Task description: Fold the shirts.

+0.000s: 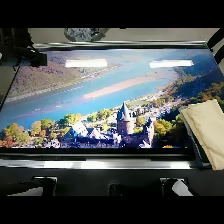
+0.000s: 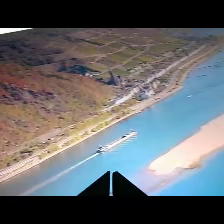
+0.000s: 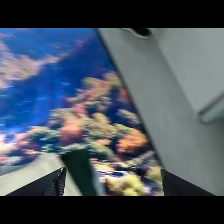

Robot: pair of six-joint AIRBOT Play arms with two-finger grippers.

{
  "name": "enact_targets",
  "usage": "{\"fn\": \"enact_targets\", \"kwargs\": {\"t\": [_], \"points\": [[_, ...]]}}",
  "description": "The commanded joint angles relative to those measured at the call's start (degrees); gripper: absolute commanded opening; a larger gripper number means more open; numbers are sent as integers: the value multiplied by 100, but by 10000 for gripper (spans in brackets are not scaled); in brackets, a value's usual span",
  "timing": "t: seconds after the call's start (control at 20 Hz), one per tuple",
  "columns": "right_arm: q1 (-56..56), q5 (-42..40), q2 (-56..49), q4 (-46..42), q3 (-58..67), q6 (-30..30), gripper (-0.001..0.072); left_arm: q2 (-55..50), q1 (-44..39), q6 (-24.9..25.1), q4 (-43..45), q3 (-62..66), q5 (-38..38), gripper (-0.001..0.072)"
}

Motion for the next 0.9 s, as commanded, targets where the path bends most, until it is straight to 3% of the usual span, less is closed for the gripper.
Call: {"fn": "enact_targets", "kwargs": {"t": [0.0, 0.05, 0.15, 0.35, 0.85], "points": [[2151, 1567, -446, 116, -59, 743, 668, -247, -120, -643, 649, -59, -1523, 447], [2669, 1873, -619, 116, -361, 737, 670, -317, -120, -623, 402, -433, -2234, 668], [3528, 2048, -894, 109, -1110, 739, 698, -116, -120, -505, -168, -1687, -2404, 679], [4347, 1405, -1019, -162, -2118, 931, 698, 1047, -125, -1008, -553, -3840, -999, 677], [4452, 1384, -1019, -492, -2146, 911, 693, 1307, -120, -1001, -555, -4120, -782, 674]]}}
